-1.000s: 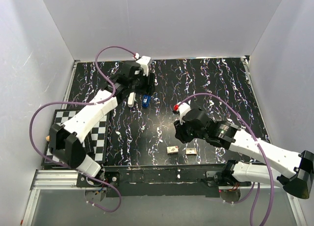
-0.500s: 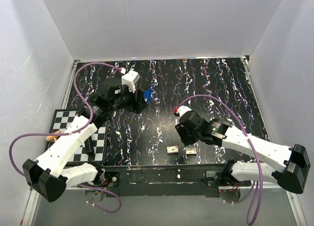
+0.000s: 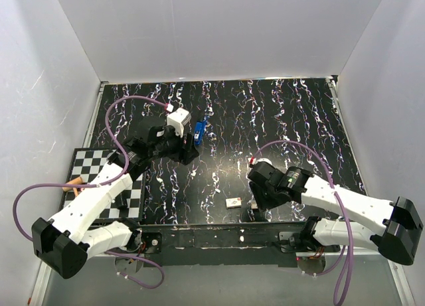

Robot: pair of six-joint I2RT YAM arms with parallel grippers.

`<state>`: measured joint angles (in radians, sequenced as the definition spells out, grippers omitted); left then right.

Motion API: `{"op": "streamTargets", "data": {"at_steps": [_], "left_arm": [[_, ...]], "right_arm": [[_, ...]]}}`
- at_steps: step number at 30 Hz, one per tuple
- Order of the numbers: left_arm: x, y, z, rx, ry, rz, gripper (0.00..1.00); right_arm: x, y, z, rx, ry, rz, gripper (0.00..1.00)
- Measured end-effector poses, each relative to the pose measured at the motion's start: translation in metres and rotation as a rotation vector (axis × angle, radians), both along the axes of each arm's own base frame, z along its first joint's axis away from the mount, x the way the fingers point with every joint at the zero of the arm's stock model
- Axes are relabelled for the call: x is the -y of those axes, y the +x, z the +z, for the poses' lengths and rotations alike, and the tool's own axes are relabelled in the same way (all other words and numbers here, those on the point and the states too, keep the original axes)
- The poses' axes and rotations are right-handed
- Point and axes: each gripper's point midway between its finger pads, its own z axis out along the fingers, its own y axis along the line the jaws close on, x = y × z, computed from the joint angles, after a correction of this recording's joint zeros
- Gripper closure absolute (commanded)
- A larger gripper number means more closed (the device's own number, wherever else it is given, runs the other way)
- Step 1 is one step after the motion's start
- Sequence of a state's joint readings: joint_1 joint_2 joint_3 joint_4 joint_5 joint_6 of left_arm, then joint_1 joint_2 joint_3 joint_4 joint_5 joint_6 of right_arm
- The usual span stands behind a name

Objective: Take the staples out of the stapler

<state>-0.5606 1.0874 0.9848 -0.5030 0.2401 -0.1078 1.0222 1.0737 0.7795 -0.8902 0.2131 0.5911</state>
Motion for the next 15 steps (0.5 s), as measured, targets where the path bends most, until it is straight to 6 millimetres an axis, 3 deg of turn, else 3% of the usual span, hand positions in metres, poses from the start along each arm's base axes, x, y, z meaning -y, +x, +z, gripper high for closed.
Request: {"op": "streamTargets", "data": {"at_steps": [5, 15], "left_arm": [[0.002, -0.005, -0.003, 0.000, -0.017, -0.024, 0.40], [0.005, -0.008, -0.006, -0.007, -0.027, -0.042, 0.40]], "right_arm": [[0.013, -0.015, -0.015, -0.067, -0.030, -0.052, 0.37], [0.007, -0.023, -0.035, -0.127, -0.028, -0.061, 0.35]]}}
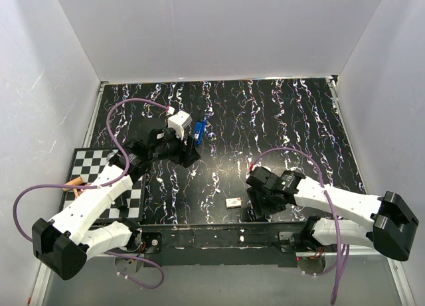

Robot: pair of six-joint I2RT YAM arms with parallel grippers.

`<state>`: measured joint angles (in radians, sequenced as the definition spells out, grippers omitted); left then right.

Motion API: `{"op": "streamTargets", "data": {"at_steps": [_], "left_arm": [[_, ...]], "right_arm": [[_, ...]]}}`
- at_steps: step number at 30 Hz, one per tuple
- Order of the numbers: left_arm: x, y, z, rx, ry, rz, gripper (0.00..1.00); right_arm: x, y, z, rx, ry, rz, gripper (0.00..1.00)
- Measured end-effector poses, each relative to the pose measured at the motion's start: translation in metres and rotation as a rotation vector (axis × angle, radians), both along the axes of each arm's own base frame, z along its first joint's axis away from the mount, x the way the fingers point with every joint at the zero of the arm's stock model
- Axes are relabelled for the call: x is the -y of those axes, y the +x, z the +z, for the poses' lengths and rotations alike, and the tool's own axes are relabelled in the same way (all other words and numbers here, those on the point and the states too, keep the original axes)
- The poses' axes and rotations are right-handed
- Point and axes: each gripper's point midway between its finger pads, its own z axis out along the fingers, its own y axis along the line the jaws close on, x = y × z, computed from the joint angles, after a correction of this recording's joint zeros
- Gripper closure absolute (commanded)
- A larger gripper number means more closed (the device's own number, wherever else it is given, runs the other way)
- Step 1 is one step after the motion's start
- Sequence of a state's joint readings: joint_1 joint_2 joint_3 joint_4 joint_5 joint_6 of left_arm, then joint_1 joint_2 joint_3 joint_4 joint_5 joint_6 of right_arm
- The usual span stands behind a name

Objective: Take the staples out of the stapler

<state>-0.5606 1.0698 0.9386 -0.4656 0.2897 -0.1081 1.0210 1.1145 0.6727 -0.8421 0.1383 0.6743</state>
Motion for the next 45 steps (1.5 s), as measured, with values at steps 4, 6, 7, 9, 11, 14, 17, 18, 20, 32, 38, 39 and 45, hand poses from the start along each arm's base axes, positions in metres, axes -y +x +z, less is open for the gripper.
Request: {"op": "streamTargets", "data": {"at_steps": [4, 6, 7, 9, 11, 14, 17, 18, 20, 32, 38, 39, 45], "left_arm": [[0.000, 0.000, -0.001, -0.001, 0.001, -0.001, 0.40], [0.000, 0.000, -0.001, -0.001, 0.001, -0.001, 0.39], [0.000, 0.000, -0.001, -0.002, 0.001, -0.001, 0.40], [0.000, 0.000, -0.002, -0.003, 0.002, 0.000, 0.39], [0.000, 0.000, -0.003, -0.005, 0.004, 0.000, 0.39], [0.000, 0.001, -0.004, -0.009, 0.006, 0.000, 0.40], [0.001, 0.001, -0.006, -0.015, 0.010, 0.000, 0.40], [0.001, 0.002, -0.007, -0.018, 0.012, 0.000, 0.40], [0.001, 0.002, -0.009, -0.023, 0.015, 0.000, 0.40], [0.001, 0.003, -0.017, -0.042, 0.028, 0.000, 0.39], [0.002, 0.003, -0.019, -0.046, 0.030, 0.000, 0.39], [0.002, 0.003, -0.019, -0.046, 0.030, 0.000, 0.39], [0.001, 0.003, -0.019, -0.046, 0.031, 0.000, 0.39]], "right_arm": [[-0.006, 0.003, -0.006, -0.006, 0.008, 0.010, 0.35], [-0.008, 0.005, -0.009, -0.007, 0.007, 0.014, 0.35], [-0.008, 0.005, -0.010, -0.010, 0.005, 0.015, 0.35], [-0.008, 0.007, -0.012, -0.010, 0.007, 0.012, 0.35], [-0.009, 0.009, -0.013, -0.009, 0.009, 0.001, 0.35], [-0.008, 0.013, -0.013, -0.005, 0.013, -0.018, 0.35], [-0.007, 0.017, -0.013, -0.003, 0.016, -0.040, 0.35], [-0.006, 0.018, -0.013, -0.003, 0.017, -0.045, 0.35], [-0.005, 0.019, -0.016, -0.005, 0.015, -0.055, 0.35], [-0.002, 0.017, -0.030, -0.050, -0.035, -0.041, 0.35], [-0.004, 0.019, -0.031, -0.061, -0.058, -0.023, 0.35], [-0.005, 0.020, -0.031, -0.062, -0.061, -0.017, 0.35], [-0.008, 0.024, -0.033, -0.083, -0.090, 0.017, 0.35]]}}
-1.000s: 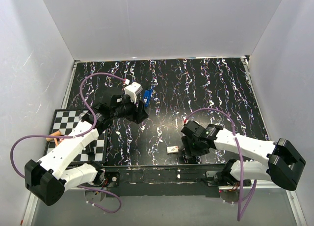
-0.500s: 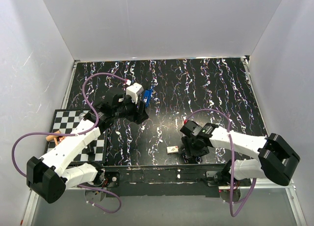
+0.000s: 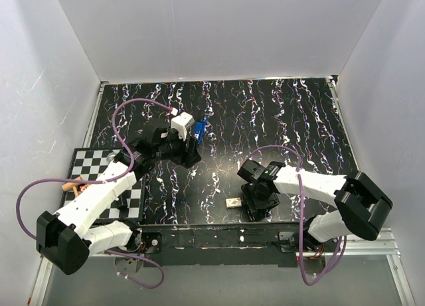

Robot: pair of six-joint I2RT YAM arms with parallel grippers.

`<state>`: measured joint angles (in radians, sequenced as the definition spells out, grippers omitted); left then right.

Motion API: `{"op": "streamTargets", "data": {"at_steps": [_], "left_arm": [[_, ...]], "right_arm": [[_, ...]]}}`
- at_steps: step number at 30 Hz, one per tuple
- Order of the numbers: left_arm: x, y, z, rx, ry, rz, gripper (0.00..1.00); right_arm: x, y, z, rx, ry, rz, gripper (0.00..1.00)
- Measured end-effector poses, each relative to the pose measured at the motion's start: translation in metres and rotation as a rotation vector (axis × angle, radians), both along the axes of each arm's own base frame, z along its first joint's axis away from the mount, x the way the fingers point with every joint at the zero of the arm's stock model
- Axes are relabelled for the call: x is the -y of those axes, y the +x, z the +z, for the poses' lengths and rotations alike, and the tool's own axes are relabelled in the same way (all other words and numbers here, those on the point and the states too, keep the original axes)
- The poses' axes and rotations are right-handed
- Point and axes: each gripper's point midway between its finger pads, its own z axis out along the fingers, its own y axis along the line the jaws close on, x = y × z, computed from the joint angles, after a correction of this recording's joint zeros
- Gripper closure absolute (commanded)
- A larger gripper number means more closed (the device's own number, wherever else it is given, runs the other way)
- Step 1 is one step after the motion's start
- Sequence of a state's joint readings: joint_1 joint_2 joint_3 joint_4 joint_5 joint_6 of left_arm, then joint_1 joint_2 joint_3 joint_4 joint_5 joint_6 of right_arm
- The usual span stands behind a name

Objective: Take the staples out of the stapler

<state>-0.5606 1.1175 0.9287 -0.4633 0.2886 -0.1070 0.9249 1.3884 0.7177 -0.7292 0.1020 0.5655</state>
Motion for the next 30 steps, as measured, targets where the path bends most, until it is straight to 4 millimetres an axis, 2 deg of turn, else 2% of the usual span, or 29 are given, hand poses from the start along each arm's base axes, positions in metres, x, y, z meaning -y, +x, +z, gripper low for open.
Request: {"op": "streamTargets", "data": {"at_steps": [9, 20, 24, 30], "left_arm": [[0.000, 0.000, 0.000, 0.001, 0.001, -0.001, 0.39], [-0.001, 0.001, 0.000, 0.004, 0.005, 0.003, 0.39], [-0.001, 0.001, 0.000, 0.005, 0.006, 0.005, 0.39], [-0.001, 0.001, 0.000, 0.005, 0.007, 0.007, 0.39]], "right_arm": [[-0.003, 0.004, 0.000, -0.037, -0.039, 0.083, 0.35], [-0.018, 0.029, 0.000, -0.057, -0.040, 0.128, 0.36], [-0.028, 0.048, 0.002, -0.029, -0.020, 0.141, 0.36], [-0.057, 0.095, 0.012, 0.092, 0.071, 0.164, 0.36]]}}
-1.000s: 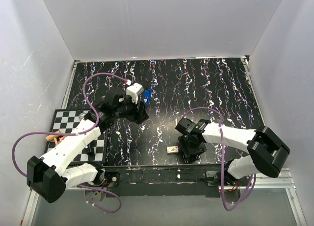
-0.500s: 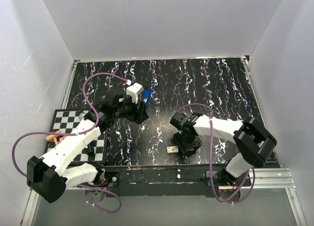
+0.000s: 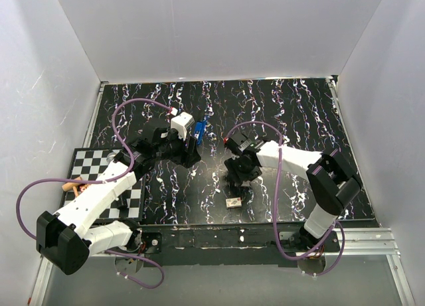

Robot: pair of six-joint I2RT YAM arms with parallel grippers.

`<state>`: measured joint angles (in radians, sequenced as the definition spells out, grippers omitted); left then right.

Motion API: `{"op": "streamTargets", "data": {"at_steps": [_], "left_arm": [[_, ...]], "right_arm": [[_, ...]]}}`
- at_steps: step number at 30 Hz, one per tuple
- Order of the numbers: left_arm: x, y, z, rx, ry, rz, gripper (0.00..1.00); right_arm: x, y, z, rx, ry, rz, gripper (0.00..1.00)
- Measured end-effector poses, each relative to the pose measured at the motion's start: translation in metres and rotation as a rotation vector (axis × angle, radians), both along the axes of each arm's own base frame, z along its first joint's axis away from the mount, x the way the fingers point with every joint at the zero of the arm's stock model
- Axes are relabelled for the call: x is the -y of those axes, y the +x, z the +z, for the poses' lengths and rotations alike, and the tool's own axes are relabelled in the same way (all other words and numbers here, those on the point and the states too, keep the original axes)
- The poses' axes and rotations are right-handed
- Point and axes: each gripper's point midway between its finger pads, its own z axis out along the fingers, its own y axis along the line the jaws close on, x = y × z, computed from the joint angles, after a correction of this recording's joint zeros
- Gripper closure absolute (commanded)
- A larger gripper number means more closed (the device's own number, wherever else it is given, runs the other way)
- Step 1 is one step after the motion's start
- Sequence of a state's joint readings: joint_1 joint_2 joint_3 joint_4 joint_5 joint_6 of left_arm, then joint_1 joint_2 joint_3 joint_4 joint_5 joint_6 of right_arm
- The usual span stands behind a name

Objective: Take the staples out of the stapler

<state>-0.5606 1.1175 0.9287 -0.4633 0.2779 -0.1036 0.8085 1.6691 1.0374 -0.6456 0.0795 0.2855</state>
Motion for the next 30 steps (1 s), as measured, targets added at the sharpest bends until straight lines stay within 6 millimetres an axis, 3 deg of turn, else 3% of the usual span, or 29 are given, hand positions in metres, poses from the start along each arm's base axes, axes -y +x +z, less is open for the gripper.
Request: {"op": "streamTargets", "data": {"at_steps": [4, 11, 16, 21, 22, 23, 30], "left_arm": [[0.000, 0.000, 0.000, 0.000, 0.000, 0.001, 0.39], [0.000, 0.000, 0.000, 0.000, 0.000, 0.001, 0.39], [-0.001, 0.000, 0.001, 0.003, -0.001, 0.002, 0.39], [-0.003, -0.001, 0.007, 0.024, -0.008, 0.010, 0.38], [-0.004, -0.001, 0.008, 0.029, -0.009, 0.013, 0.34], [-0.004, -0.001, 0.010, 0.036, -0.011, 0.017, 0.02], [-0.011, 0.001, 0.031, 0.112, -0.039, 0.053, 0.02]], "right_arm": [[-0.008, 0.015, 0.008, 0.034, 0.018, 0.017, 0.34], [-0.003, 0.017, 0.021, 0.049, -0.007, 0.043, 0.33], [-0.005, 0.018, 0.053, 0.088, 0.036, 0.066, 0.33], [-0.023, 0.021, 0.086, 0.140, 0.117, 0.123, 0.34], [-0.027, 0.020, 0.089, 0.142, 0.127, 0.144, 0.34], [-0.031, 0.018, 0.092, 0.143, 0.135, 0.164, 0.34], [-0.063, 0.002, 0.098, 0.129, 0.177, 0.310, 0.35]]}}
